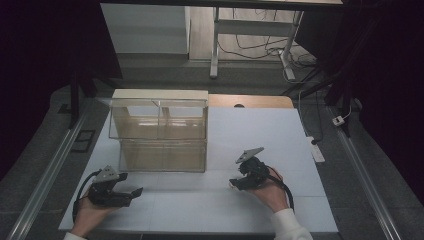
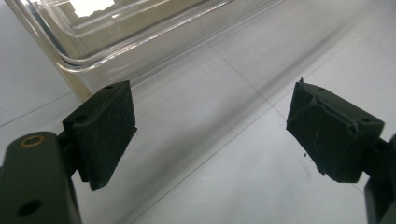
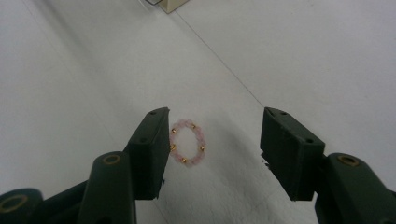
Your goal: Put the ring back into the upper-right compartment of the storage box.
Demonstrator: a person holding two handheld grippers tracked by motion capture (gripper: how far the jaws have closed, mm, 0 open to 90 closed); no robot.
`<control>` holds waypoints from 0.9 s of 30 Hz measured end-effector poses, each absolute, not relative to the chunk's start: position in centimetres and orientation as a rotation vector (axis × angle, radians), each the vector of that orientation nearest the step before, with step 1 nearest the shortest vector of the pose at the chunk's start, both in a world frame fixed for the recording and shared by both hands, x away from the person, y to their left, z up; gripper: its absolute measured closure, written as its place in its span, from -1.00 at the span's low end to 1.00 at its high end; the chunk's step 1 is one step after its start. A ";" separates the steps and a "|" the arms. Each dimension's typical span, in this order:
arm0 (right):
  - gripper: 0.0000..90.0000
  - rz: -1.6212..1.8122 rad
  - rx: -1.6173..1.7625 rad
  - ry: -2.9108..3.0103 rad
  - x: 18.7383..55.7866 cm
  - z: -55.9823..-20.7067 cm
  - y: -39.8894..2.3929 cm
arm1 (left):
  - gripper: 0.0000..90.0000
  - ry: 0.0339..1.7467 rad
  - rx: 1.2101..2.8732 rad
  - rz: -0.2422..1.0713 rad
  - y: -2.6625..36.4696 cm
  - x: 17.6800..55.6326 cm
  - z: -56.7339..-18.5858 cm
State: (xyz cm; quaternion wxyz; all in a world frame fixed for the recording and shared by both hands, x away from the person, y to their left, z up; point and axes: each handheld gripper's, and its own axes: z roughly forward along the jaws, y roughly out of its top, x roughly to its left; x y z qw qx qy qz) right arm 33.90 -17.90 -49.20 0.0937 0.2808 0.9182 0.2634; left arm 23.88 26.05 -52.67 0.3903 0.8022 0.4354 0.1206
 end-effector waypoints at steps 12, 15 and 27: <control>0.20 0.737 0.858 2.748 34.2 -50.3 -17.5 | -0.65 1.104 2.043 0.309 26.1 23.8 -52.7; 0.26 0.731 0.856 2.749 34.2 -50.5 -17.3 | -0.65 1.105 2.046 0.305 26.1 23.9 -52.7; 0.54 0.683 0.835 2.758 34.0 -50.6 -17.1 | -0.65 1.107 2.051 0.306 26.1 23.9 -52.8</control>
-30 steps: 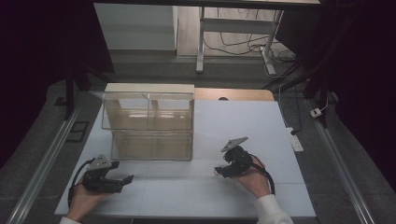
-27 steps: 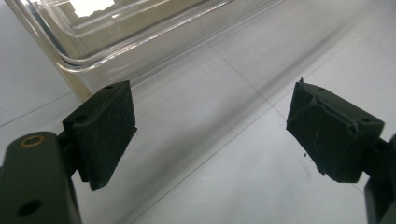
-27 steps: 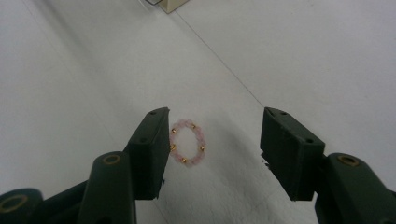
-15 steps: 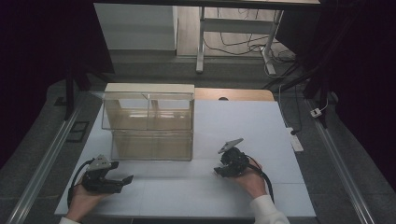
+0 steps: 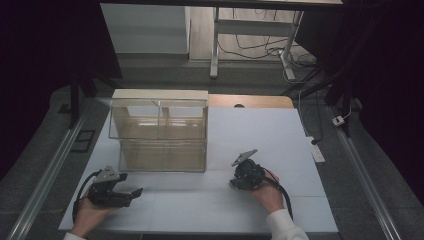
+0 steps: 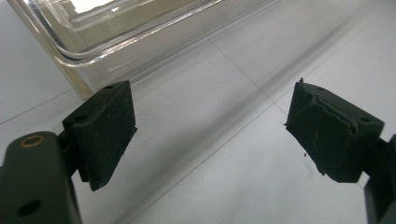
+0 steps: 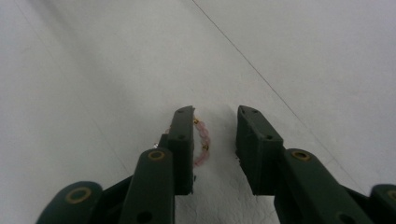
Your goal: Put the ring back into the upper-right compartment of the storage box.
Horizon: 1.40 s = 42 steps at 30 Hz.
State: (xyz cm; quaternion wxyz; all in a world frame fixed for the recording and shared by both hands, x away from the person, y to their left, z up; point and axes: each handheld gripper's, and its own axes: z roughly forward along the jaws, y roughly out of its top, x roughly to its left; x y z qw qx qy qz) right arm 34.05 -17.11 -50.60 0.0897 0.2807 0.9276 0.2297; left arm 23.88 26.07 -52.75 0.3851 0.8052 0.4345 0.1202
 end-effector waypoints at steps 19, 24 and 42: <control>0.92 0.688 0.812 2.761 33.9 -50.6 -17.2 | -0.65 1.108 2.051 0.309 26.2 23.9 -52.8; 0.92 0.711 0.824 2.731 33.8 -50.1 -17.5 | -0.65 1.109 2.051 0.308 26.3 23.9 -52.8; 0.92 0.920 0.795 2.612 32.9 -47.0 -18.3 | -0.65 1.109 2.053 0.308 26.1 23.9 -52.9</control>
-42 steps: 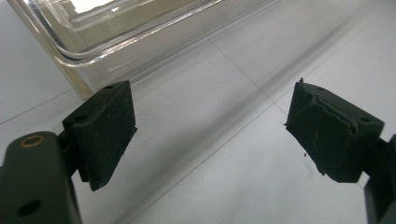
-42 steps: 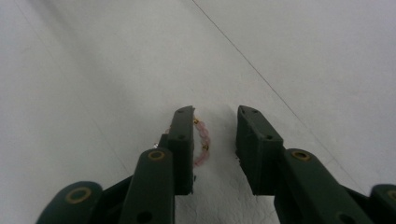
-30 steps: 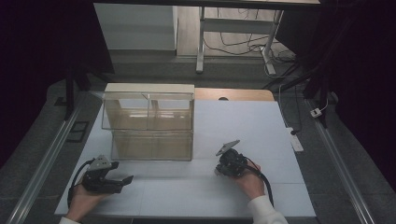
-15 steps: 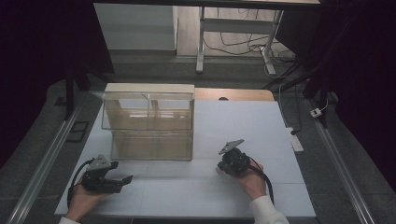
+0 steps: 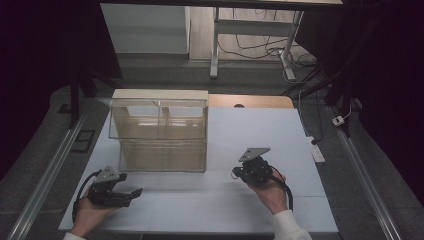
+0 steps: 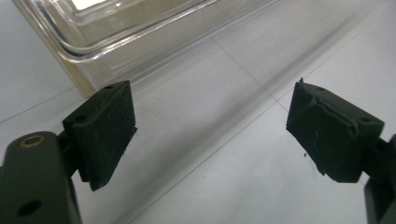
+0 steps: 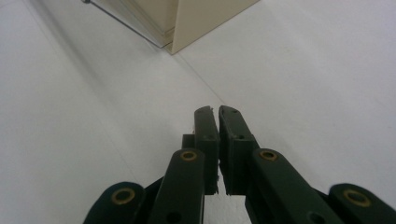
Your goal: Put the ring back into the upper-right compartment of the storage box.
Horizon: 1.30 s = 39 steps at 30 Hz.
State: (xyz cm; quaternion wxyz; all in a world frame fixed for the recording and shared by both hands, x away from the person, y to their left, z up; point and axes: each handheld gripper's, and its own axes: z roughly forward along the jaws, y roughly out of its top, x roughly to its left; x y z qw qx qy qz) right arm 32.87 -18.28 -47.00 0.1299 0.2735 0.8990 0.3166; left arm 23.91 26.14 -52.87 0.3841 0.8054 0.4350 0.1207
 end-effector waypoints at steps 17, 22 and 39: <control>0.92 1.127 0.804 2.486 32.3 -44.6 -19.8 | -0.65 1.109 2.058 0.310 26.2 23.9 -52.9; 0.92 1.204 0.809 2.443 32.1 -43.9 -20.2 | -0.65 1.109 2.059 0.311 26.2 23.9 -52.9; 0.92 1.374 0.787 2.292 31.0 -41.7 -20.9 | -0.65 1.106 2.054 0.312 26.2 23.9 -52.8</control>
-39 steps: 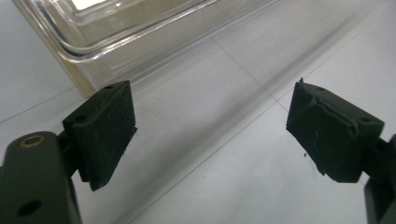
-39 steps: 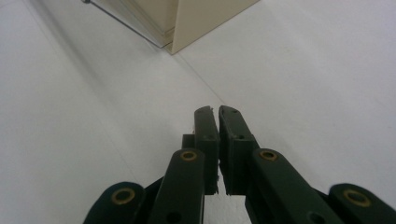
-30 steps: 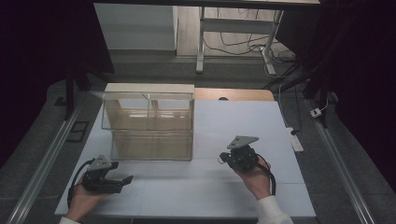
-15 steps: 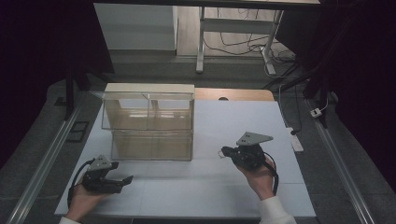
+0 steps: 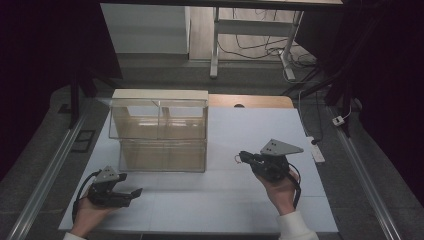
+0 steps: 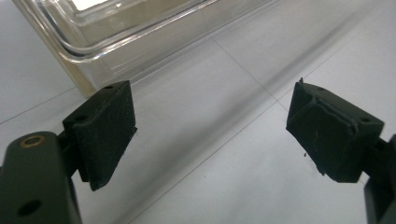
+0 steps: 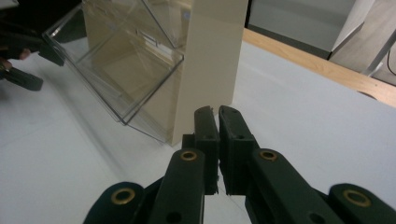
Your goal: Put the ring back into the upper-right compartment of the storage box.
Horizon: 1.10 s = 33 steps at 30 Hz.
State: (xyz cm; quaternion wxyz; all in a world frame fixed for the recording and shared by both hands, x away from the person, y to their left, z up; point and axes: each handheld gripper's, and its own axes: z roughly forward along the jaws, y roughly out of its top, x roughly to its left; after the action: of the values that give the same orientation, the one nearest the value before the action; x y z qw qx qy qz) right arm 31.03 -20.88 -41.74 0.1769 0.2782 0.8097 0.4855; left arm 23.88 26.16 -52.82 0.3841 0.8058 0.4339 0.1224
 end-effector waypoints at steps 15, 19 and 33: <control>0.92 1.513 0.744 2.224 31.2 -38.8 -20.4 | -0.65 1.101 2.048 0.321 26.2 23.8 -52.6; 0.92 1.539 0.736 2.208 31.3 -38.3 -19.9 | -0.65 1.100 2.048 0.324 26.2 23.8 -52.6; 0.92 1.595 0.676 2.187 31.5 -36.3 -18.4 | -0.65 1.097 2.046 0.328 26.2 23.7 -52.5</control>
State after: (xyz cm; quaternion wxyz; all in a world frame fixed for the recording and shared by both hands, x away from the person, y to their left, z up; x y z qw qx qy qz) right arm 31.46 -18.44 -36.26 0.1750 0.2386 0.7719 0.5627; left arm 23.73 26.17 -52.50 0.3880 0.8043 0.4311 0.1289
